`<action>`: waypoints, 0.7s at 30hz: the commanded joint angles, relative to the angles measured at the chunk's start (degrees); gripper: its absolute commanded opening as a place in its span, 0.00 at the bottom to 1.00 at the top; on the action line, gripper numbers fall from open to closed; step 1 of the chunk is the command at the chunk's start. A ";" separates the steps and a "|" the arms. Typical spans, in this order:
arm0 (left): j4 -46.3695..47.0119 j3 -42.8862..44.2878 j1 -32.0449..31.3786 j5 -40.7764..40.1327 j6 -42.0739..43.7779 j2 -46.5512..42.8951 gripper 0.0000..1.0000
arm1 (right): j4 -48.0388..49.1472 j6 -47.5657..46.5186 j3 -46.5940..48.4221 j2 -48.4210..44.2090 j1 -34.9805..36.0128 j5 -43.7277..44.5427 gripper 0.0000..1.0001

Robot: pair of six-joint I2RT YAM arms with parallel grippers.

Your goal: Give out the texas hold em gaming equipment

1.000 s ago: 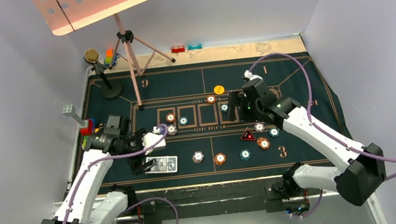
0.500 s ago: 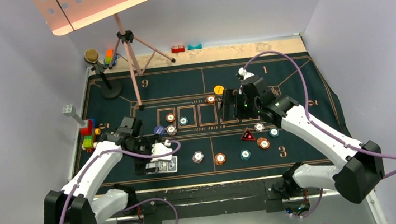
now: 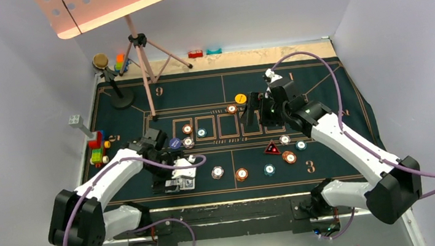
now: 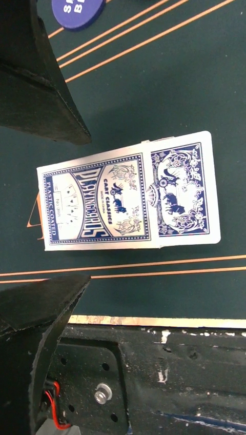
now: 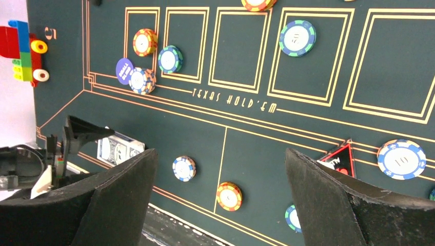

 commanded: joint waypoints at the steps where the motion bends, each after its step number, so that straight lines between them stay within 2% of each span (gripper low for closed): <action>1: 3.16 2.45 -3.73 -3.27 -9.82 1.88 1.00 | 0.84 -1.39 3.13 -0.60 -0.93 -1.90 0.98; 13: 12.04 0.31 -10.77 -17.11 -20.80 6.46 1.00 | -0.93 -2.31 4.58 -0.94 -2.44 -2.08 0.98; 21: 12.21 -1.58 -11.30 -15.65 -18.64 5.71 0.98 | -1.10 -2.08 4.50 -1.15 -2.62 -2.32 0.98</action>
